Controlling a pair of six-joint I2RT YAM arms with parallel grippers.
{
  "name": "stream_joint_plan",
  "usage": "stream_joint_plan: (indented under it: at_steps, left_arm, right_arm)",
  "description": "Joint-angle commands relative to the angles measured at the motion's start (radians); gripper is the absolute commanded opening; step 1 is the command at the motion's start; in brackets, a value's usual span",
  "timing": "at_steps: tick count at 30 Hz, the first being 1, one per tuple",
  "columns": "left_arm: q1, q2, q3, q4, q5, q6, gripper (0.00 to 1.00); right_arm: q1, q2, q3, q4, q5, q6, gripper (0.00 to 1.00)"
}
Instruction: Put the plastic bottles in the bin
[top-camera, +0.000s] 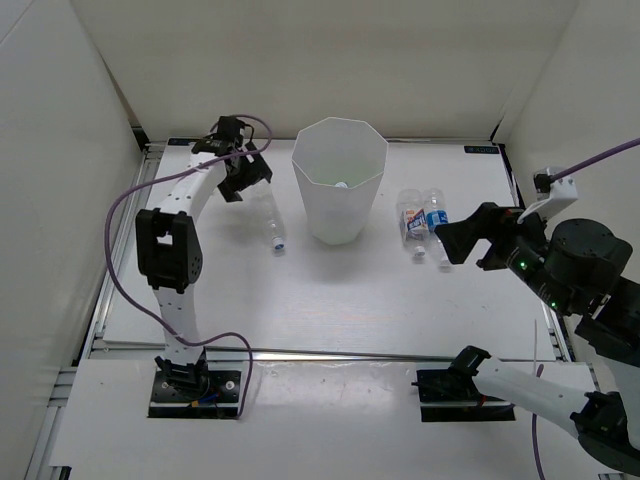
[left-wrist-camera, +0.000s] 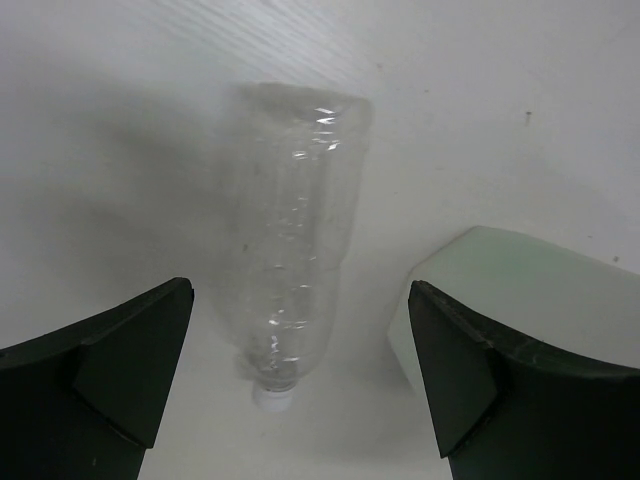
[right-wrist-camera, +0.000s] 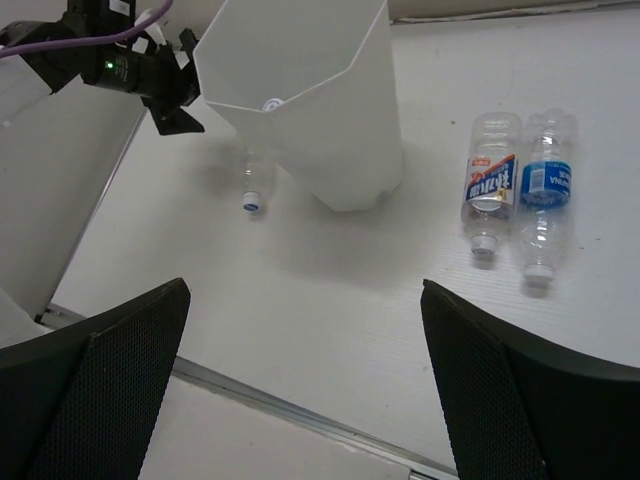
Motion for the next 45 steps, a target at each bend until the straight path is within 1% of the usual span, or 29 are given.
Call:
stream_joint_plan:
  at_steps: [1, 3, 7, 13, 17, 20, 21, 24, 25, 27, 29, 30, 31, 32, 33, 36, 37, 39, 40, 41, 43, 44, 45]
  left_arm:
    - [-0.02, 0.04, 0.082, 0.012, 0.063, 0.039, 1.0]
    - [-0.02, 0.069, 0.106, 0.012, 0.083, 0.059, 1.0]
    - [-0.02, 0.133, 0.106, 0.012, 0.129, 0.082, 1.0]
    - [-0.011, 0.182, 0.059, 0.012, 0.129, 0.117, 1.0]
    - [-0.011, 0.233, 0.071, 0.012, 0.144, 0.117, 1.0]
    - [-0.002, 0.268, 0.082, 0.012, 0.174, 0.117, 0.94]
    - [-0.002, 0.268, 0.082, 0.012, 0.186, 0.117, 0.89]
    - [-0.002, 0.268, 0.082, 0.012, 0.195, 0.128, 0.81]
    - [0.008, 0.268, 0.082, 0.012, 0.195, 0.128, 0.74]
    - [0.008, 0.239, 0.073, 0.022, 0.195, 0.128, 0.68]
    - [0.008, 0.215, 0.073, 0.022, 0.184, 0.128, 0.6]
    - [0.018, 0.187, 0.073, 0.022, 0.174, 0.128, 0.59]
    - [0.018, 0.17, 0.073, 0.022, 0.174, 0.128, 0.56]
    - [0.029, 0.152, 0.062, 0.022, 0.14, 0.128, 0.55]
    - [0.029, 0.1, 0.062, 0.022, 0.119, 0.116, 0.55]
    - [0.052, 0.017, 0.047, 0.022, 0.074, 0.094, 0.55]
    - [0.061, -0.04, 0.074, 0.022, 0.065, 0.084, 0.55]
    - [0.075, -0.092, 0.128, 0.031, 0.065, 0.064, 0.55]
    - [0.084, -0.135, 0.19, 0.051, 0.065, 0.05, 0.55]
    - [0.084, -0.152, 0.229, 0.06, 0.065, 0.05, 0.55]
    - [0.084, -0.172, 0.309, 0.083, 0.129, 0.039, 0.56]
    - [0.084, -0.172, 0.399, 0.092, 0.146, 0.022, 0.56]
    - [0.084, -0.172, 0.442, 0.092, 0.155, -0.005, 0.57]
  right_arm:
    - [0.001, -0.008, 0.029, -0.023, 0.062, 0.012, 1.0]
    - [0.001, -0.008, 0.019, -0.023, 0.076, 0.012, 1.0]
    - [0.001, 0.029, 0.039, -0.023, 0.099, -0.013, 1.0]
    - [0.001, 0.094, 0.087, -0.013, 0.099, -0.048, 1.0]
    - [0.001, 0.146, 0.133, -0.004, 0.099, -0.091, 1.0]
    - [0.001, 0.19, 0.167, -0.004, 0.079, -0.125, 1.0]
    - [0.001, 0.209, 0.185, -0.004, 0.067, -0.146, 1.0]
    - [0.001, 0.233, 0.21, -0.004, 0.058, -0.168, 1.0]
    - [0.001, 0.242, 0.21, -0.004, 0.058, -0.18, 1.0]
    - [0.001, 0.243, 0.21, 0.007, 0.047, -0.191, 1.0]
    - [0.001, 0.243, 0.21, 0.016, 0.035, -0.2, 1.0]
    - [0.001, 0.243, 0.21, 0.016, 0.035, -0.2, 1.0]
    - [0.001, 0.243, 0.199, 0.026, 0.024, -0.2, 1.0]
    - [0.001, 0.243, 0.199, 0.027, 0.013, -0.2, 1.0]
    - [0.001, 0.243, 0.173, 0.037, 0.013, -0.2, 1.0]
    - [0.001, 0.216, 0.133, 0.068, -0.011, -0.182, 1.0]
    - [0.001, 0.201, 0.109, 0.068, -0.024, -0.173, 1.0]
    - [0.001, 0.187, 0.087, 0.092, -0.034, -0.173, 1.0]
    - [0.001, 0.174, 0.076, 0.093, -0.044, -0.162, 1.0]
    - [0.001, 0.163, 0.067, 0.103, -0.044, -0.162, 1.0]
    - [0.001, 0.154, 0.053, 0.103, -0.044, -0.153, 1.0]
    - [0.001, 0.143, 0.038, 0.103, -0.044, -0.142, 1.0]
    - [0.001, 0.143, 0.023, 0.112, -0.044, -0.142, 1.0]
